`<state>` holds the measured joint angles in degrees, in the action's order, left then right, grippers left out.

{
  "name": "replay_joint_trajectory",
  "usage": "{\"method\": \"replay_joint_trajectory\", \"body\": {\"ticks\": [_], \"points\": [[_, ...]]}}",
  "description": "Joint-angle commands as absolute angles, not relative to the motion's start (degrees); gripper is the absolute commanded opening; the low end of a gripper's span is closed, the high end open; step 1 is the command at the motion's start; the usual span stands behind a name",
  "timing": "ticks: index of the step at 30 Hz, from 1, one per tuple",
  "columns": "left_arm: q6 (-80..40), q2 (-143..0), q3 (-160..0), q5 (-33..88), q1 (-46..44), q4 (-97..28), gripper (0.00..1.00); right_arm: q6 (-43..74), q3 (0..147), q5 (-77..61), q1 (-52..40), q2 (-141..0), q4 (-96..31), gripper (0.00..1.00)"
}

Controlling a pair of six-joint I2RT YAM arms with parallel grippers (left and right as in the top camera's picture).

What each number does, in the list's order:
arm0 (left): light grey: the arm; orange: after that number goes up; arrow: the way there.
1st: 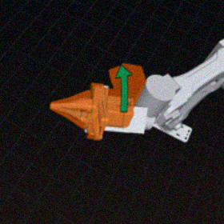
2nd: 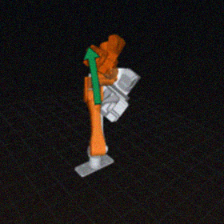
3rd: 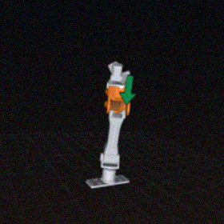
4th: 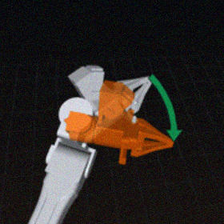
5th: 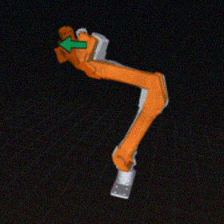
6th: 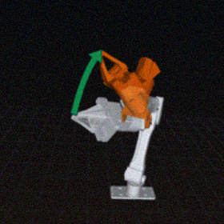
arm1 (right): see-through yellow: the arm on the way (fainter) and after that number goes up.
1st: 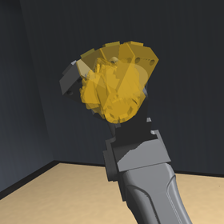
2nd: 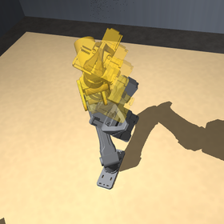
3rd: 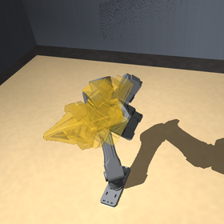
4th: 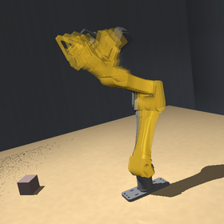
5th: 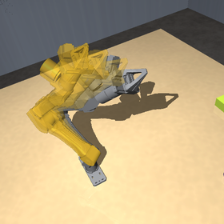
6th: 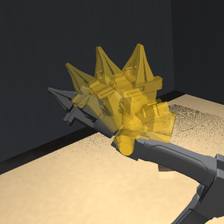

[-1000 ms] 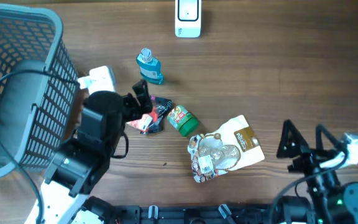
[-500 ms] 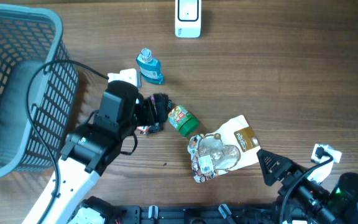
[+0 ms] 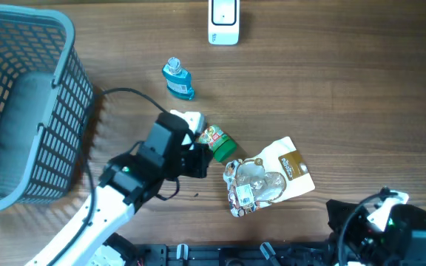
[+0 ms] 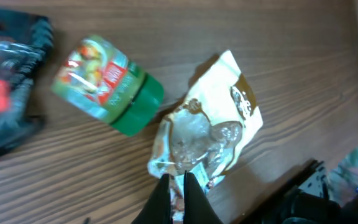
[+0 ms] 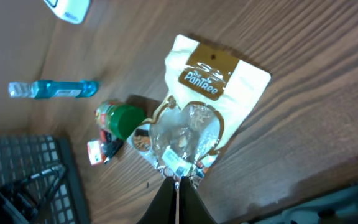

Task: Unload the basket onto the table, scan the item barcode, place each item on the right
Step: 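Move the right gripper to the paper bag and grasp its bottom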

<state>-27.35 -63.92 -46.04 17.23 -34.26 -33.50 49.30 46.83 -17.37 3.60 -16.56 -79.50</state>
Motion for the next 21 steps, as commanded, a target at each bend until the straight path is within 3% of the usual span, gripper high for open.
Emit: {"method": "replay_joint_trajectory", "body": {"ticks": [1,2,3,4,5,10,21], "points": [[-30.28,-69.58,-44.14,23.18,-36.34,-29.41,0.04,50.59,41.06,-21.21,3.73,-17.02,-75.02,0.05],[-30.94,-71.99,-44.14,23.94,-36.75,-28.42,0.04,50.92,38.96,-22.33,3.73,-17.02,-73.25,0.09],[-30.96,-74.32,-44.14,24.16,-37.06,-27.64,0.04,50.98,37.30,-23.33,3.73,-17.02,-71.75,0.42],[-30.98,-76.05,-44.14,24.25,-37.30,-27.11,0.04,51.00,36.10,-24.16,3.73,-17.02,-70.65,0.82],[-31.46,-78.08,-44.14,24.49,-37.50,-26.59,0.04,51.05,34.68,-24.77,3.73,-17.02,-69.54,1.00],[-32.23,-87.77,-44.14,32.14,-38.06,-21.47,0.04,52.23,30.00,-29.43,3.73,-17.04,-69.21,1.00],[-32.21,-92.25,-44.14,30.79,-38.79,-20.99,0.04,55.00,22.90,-31.90,3.73,-17.04,-65.17,1.00]]}}
